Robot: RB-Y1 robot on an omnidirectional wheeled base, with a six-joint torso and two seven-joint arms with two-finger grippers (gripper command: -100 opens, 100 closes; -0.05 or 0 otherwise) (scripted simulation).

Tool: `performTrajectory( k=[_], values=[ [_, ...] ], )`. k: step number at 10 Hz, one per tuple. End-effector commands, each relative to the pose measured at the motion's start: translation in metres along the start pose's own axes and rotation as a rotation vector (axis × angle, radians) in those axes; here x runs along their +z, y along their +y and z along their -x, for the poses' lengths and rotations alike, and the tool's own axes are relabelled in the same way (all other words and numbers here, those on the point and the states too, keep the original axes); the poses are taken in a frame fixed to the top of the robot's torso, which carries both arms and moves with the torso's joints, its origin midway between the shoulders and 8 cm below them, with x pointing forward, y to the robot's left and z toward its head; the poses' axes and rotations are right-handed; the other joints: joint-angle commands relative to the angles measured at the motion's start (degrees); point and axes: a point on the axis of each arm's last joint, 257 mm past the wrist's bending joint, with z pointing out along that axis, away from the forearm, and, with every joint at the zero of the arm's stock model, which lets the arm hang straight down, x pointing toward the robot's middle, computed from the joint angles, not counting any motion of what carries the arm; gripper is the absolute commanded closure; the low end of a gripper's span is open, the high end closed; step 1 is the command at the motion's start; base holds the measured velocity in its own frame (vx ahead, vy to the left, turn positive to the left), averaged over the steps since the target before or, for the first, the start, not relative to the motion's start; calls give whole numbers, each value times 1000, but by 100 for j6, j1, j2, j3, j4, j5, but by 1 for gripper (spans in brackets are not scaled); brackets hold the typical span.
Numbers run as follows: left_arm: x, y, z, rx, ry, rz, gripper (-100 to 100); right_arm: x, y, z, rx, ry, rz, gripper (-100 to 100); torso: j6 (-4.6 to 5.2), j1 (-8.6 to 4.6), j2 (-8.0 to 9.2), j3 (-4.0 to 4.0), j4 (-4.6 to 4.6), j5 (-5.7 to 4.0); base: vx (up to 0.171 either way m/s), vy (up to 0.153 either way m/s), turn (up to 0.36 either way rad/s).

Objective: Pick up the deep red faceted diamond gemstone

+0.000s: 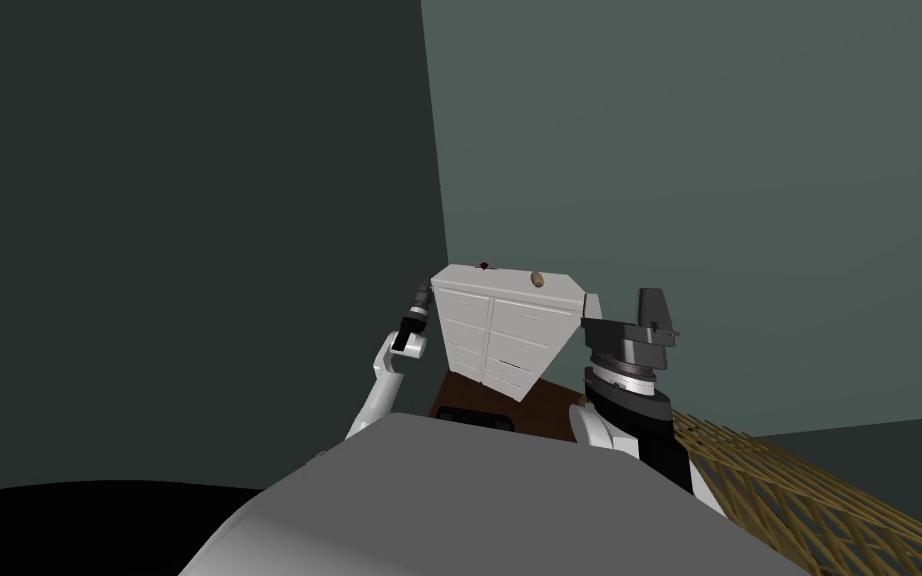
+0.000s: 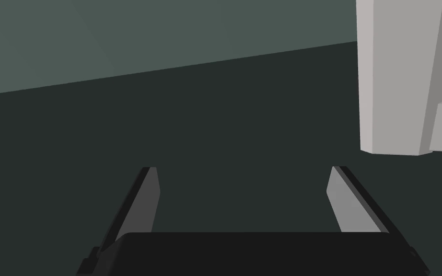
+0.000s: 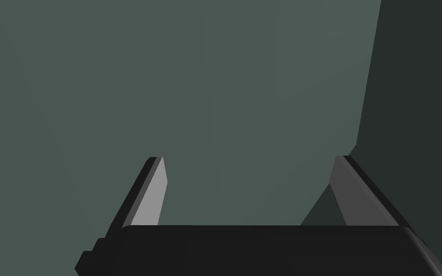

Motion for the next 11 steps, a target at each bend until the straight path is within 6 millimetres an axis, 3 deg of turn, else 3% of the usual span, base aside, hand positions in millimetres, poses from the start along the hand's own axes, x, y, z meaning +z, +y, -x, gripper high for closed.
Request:
performTrajectory(
  k=[1,2,3,4,5,7,8,9,10,11],
  values=[
    [13,15,0,10,8,45,-100,0,0,0,0,0,0,0,0,0,0,0,0,0,-35,-3,19],
    [25,0,-3,8,11,15,-100,0,0,0,0,0,0,0,-1,0,-3,-2,-1,0,-29,-3,9],
    [32,21,-2,16,16,71,-100,0,0,0,0,0,0,0,0,-1,-5,-3,-1,0,-33,-1,20],
    [43,7,-5,14,19,41,-100,0,0,0,0,0,0,0,-1,0,-5,-4,-2,0,-29,-2,9],
    [51,26,-5,20,23,95,-100,0,0,0,0,0,0,0,0,0,-6,-4,-2,0,-29,-3,16],
    [65,7,-7,19,27,59,-100,0,0,0,0,0,0,0,-1,-1,-7,-4,-2,0,-20,-2,3],
    [74,24,-8,23,31,112,-100,0,0,0,0,0,0,0,-1,-1,-10,-6,-2,0,-17,0,18],
    [84,12,-10,22,33,87,-100,0,0,0,0,0,0,0,-1,0,-10,-7,-3,0,-18,0,10],
    [92,29,-10,25,37,141,-100,0,0,0,0,0,0,0,-1,0,-10,-6,-3,0,-19,-1,15],
    [101,17,-13,24,40,121,-100,0,0,0,0,0,0,0,-1,-1,-10,-6,-3,0,-16,-1,7]
  ],
)
